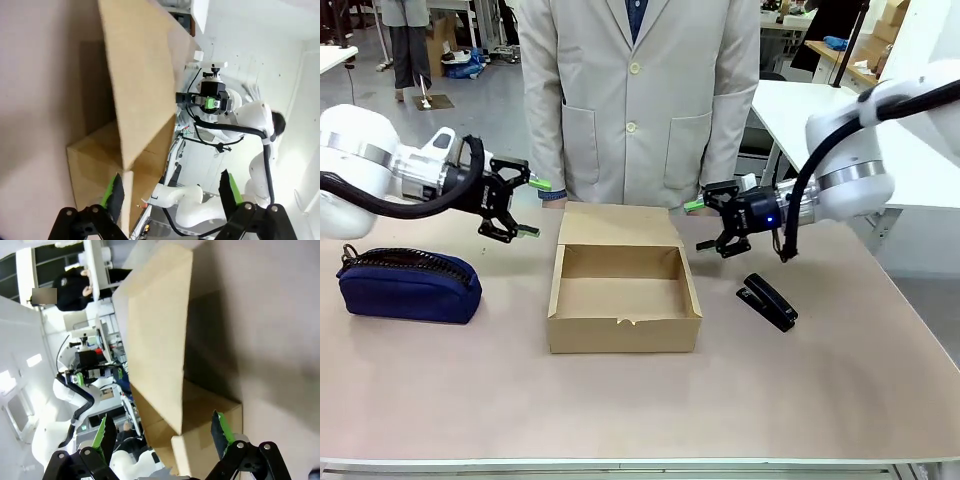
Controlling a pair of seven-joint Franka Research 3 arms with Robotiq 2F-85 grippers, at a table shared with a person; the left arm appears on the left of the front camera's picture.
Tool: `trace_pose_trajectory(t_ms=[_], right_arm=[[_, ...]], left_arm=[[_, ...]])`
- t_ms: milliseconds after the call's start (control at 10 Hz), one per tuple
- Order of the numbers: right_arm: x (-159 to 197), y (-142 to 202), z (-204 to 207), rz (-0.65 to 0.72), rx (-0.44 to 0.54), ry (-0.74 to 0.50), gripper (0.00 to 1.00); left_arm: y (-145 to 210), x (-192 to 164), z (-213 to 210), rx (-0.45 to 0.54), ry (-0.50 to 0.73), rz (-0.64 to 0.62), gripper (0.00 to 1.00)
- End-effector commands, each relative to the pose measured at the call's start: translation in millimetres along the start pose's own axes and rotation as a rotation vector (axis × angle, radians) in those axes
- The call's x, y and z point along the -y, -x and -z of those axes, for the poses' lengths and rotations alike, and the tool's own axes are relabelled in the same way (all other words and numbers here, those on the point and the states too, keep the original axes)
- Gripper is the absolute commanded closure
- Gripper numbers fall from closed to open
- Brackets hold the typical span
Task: Pack the item into the box.
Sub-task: Close the Mailer Box.
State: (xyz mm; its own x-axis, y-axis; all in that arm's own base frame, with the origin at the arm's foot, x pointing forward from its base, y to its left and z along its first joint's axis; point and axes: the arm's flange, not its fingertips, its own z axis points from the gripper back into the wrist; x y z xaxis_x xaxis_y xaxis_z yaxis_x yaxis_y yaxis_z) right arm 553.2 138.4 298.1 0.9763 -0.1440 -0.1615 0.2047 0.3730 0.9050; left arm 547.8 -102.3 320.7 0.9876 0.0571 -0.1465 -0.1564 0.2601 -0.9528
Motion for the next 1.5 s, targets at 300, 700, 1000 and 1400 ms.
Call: trace_pose_trajectory(t_ms=[300,700,1000,1400], right_arm=[[6,-14,16,-0.006,-0.006,-0.014,0.0],[12,-33,33,-0.026,-0.028,-0.089,0.0],[16,-42,51,-0.009,-0.06,-0.094,0.0],[19,-40,57,-0.013,-0.125,-0.149,0.0]], left_arm=[[-14,-12,12,-0.042,-0.001,-0.047,0.0],[-33,-19,27,-0.011,-0.032,-0.053,0.0],[-48,-24,60,-0.02,-0.024,-0.014,0.0],[-45,-27,71,-0.069,0.015,0.008,0.0]])
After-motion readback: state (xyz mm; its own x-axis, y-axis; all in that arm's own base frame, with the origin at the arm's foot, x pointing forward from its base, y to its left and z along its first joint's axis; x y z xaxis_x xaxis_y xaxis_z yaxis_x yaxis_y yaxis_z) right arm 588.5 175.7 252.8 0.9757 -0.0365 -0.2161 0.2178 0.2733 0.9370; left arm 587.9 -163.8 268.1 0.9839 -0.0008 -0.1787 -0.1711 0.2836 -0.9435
